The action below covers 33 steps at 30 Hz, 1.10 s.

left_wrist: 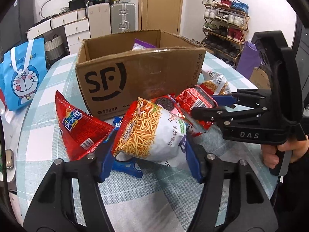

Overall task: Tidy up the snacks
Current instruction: 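Lift both held bags and carry them over the SF box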

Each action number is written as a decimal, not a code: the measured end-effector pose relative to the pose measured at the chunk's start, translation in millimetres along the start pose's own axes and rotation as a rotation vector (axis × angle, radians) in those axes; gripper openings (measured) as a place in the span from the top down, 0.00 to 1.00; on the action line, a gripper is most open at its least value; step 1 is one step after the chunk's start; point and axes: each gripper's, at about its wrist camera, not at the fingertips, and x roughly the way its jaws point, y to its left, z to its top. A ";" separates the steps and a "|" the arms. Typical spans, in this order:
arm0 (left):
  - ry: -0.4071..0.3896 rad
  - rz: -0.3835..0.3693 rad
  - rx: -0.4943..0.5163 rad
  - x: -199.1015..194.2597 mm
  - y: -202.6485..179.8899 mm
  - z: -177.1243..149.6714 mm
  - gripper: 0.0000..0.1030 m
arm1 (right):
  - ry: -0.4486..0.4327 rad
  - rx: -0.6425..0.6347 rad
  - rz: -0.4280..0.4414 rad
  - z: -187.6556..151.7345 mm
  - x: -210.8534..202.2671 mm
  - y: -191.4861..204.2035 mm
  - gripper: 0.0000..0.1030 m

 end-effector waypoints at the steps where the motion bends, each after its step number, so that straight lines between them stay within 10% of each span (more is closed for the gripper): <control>1: -0.003 0.001 -0.004 -0.8 0.8 0.3 0.41 | -0.009 -0.004 0.000 0.5 -2.6 0.7 0.54; 33: -0.231 0.043 -0.083 -90.3 12.9 14.5 0.41 | -0.224 -0.041 0.082 19.6 -87.4 26.7 0.54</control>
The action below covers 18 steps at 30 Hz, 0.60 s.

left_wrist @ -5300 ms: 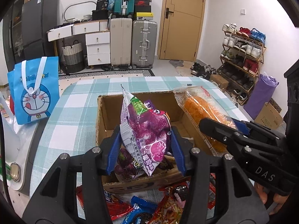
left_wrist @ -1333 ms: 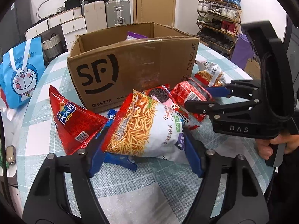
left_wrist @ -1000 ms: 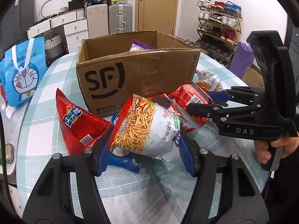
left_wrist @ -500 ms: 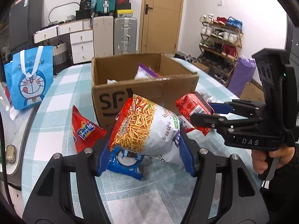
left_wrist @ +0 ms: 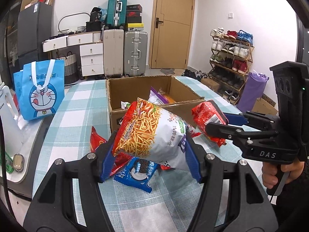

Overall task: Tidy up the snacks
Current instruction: 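Lift both held bags and carry them over the SF box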

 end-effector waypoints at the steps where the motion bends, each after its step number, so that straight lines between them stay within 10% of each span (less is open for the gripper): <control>1: -0.004 0.002 -0.003 -2.5 0.9 0.4 0.41 | -0.007 -0.001 0.001 0.1 -2.8 0.7 0.54; 18: -0.041 0.031 -0.076 -18.4 13.8 10.4 0.41 | -0.054 0.014 0.005 3.4 -12.6 1.8 0.54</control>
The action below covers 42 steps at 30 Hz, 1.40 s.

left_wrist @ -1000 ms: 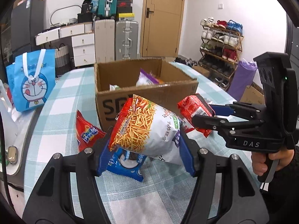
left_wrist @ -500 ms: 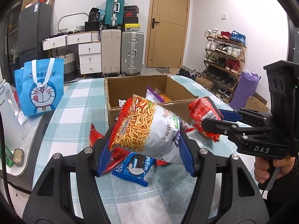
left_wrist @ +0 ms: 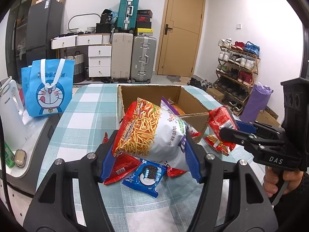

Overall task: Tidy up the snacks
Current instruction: 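Lift both held bags and carry them over the SF box, then lower both bags into the box and open both grippers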

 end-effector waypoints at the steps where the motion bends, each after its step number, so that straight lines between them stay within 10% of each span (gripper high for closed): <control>1: -0.002 0.002 -0.003 -0.5 0.7 0.3 0.41 | -0.002 0.000 -0.001 0.0 -0.5 0.6 0.54; 42: 0.012 0.107 -0.055 75.3 7.0 72.0 0.41 | 0.000 0.131 -0.019 50.0 52.9 -29.7 0.54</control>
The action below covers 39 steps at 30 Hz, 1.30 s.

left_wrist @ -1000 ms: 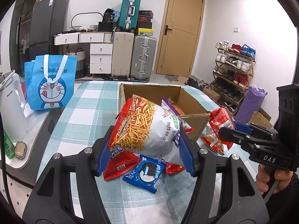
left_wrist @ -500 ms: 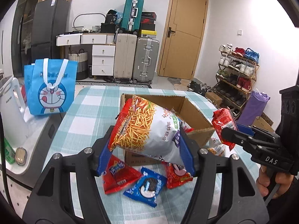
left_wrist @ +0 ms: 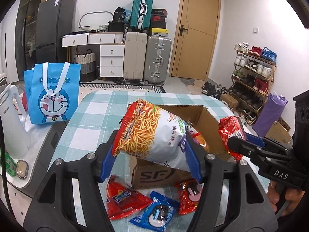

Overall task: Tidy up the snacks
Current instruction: 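Lower both bags into the box and open both grippers, then move the right gripper to the white noodle bag while the left gripper approaches the red chip bag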

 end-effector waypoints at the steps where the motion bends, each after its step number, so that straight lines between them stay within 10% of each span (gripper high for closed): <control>1: 0.007 0.007 -0.001 5.9 -1.3 1.2 0.41 | 0.007 0.013 -0.002 0.8 5.6 -0.4 0.54; 18: 0.048 0.067 0.049 78.7 -15.2 6.0 0.40 | 0.068 0.046 -0.062 14.9 58.9 -9.4 0.51; 26: 0.067 0.015 0.022 60.3 5.7 -2.6 0.19 | 0.030 0.005 -0.032 3.7 20.2 -12.0 0.05; 30: 0.062 0.024 0.046 38.6 7.5 -11.8 0.01 | 0.006 -0.007 -0.042 -8.1 -4.4 -15.0 0.01; 39: 0.060 0.031 0.122 -5.6 9.5 -44.7 0.01 | -0.003 0.044 -0.058 -31.1 -36.3 -32.5 0.01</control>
